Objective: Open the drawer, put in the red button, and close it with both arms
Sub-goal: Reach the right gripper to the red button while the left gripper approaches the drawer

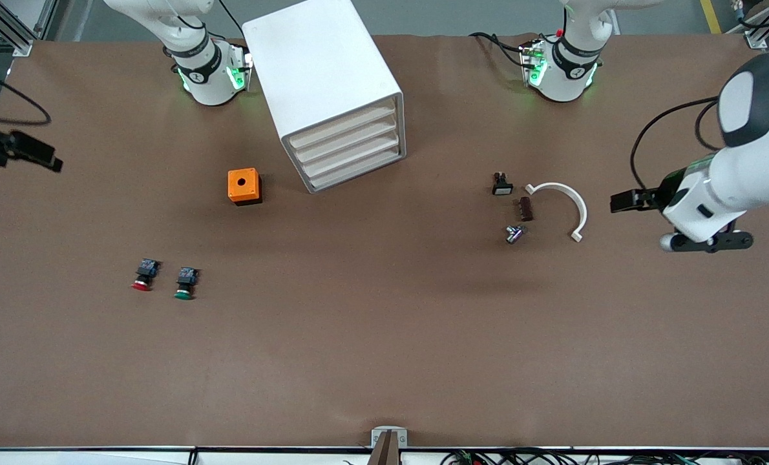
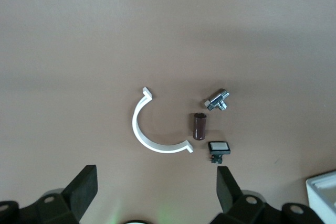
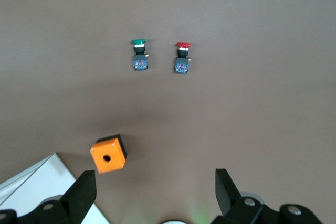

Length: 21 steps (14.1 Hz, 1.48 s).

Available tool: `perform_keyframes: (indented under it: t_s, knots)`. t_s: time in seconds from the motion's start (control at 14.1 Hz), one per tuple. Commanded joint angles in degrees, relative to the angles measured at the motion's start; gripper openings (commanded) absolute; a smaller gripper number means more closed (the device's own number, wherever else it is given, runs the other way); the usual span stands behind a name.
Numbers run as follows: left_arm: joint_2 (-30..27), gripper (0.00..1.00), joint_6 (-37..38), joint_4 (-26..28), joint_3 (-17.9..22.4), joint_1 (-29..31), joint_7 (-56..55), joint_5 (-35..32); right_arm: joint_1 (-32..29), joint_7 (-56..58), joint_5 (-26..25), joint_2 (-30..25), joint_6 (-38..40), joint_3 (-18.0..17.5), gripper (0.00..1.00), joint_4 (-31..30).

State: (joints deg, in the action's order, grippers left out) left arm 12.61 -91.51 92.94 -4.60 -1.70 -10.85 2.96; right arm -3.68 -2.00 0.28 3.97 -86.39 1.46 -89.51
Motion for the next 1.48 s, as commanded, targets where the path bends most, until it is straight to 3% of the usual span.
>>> perform_keyframes:
  t_s: [0.0,0.21,0.57,0.78,1.06,1.41]
  knots:
    - [1.6,1.0,0.5,-1.4,-0.3,-1.2,-5.7,-1.2,-1.1,-0.3,-0.5,4.7,-3.8,-0.3,1.0,2.3]
    - [3.2,1.0,0.7,-1.3,-0.7,-3.4,-15.4,-1.1,-1.4,-0.3,-0.6,7.3,-10.7,-0.2,1.0,0.1]
    - [5.5,1.0,5.8,-3.1,-2.5,-5.3,-33.8,1.3,-4.2,-0.5,-0.6,10.7,-37.1,-0.1,1.0,-15.0]
    - [8.2,1.0,9.8,-6.3,-2.5,-5.8,-48.7,11.0,-5.5,-0.4,-0.6,16.7,-44.3,-0.1,1.0,-16.3]
    - [12.9,1.0,9.8,-9.3,-2.5,-7.0,-64.9,21.2,-5.5,-0.3,-0.6,23.2,-52.1,-0.1,1.0,-16.6]
    - [19.5,1.0,9.8,-11.8,-2.6,-9.5,-85.2,31.3,-4.8,-0.4,-0.6,25.3,-64.4,-0.1,1.0,-25.3]
